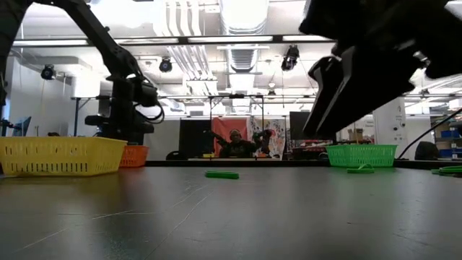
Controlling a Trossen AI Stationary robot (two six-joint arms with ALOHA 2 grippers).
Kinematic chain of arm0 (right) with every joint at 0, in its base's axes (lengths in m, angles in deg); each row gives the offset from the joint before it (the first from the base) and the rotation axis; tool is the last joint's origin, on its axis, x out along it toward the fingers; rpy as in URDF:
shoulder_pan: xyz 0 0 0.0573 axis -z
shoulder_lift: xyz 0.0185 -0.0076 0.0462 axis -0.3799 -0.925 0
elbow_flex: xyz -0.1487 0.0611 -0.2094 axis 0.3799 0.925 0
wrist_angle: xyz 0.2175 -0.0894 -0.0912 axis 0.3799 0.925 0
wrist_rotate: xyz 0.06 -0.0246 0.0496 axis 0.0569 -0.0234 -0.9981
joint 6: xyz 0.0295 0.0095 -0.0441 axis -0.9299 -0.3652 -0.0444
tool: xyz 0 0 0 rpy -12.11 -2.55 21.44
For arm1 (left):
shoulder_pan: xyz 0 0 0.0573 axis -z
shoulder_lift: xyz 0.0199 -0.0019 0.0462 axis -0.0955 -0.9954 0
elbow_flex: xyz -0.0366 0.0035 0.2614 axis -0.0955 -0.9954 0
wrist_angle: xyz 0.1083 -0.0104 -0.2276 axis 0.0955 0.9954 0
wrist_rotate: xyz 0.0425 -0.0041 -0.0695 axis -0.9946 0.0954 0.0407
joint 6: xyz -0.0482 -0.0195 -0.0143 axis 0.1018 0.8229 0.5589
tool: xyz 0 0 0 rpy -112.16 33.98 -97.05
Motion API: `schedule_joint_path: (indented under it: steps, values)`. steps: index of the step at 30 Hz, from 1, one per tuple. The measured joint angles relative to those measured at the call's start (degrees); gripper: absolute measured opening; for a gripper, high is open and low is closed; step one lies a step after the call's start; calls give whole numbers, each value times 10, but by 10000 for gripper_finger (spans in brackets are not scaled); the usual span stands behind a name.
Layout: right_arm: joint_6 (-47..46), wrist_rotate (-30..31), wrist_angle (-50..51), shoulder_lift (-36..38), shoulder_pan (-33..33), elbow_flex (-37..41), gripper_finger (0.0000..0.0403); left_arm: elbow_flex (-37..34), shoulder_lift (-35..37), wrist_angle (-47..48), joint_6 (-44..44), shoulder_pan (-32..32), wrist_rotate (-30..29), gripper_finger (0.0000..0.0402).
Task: Sort rubber bands into baskets
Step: Put the purple rubber band into the orange bin, then put the green rubber band into the green bin
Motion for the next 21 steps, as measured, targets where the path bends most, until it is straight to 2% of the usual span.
schedule_joint_path:
  steps: [6,11,16,19,21]
  values:
    - [0,11,-15,21,14,0,215,3,40,17,-15,10,21,131]
    - [20,87,-73,-4,36,3,219,-6,138,31,-42,73,46,189]
    - [36,91,-200,-73,82,10,219,-23,261,16,-53,206,47,209]
    - [45,95,-283,-110,107,9,219,-53,335,-14,-46,326,45,209]
    - [48,102,-318,-133,121,9,219,-84,380,-50,-30,418,24,207]
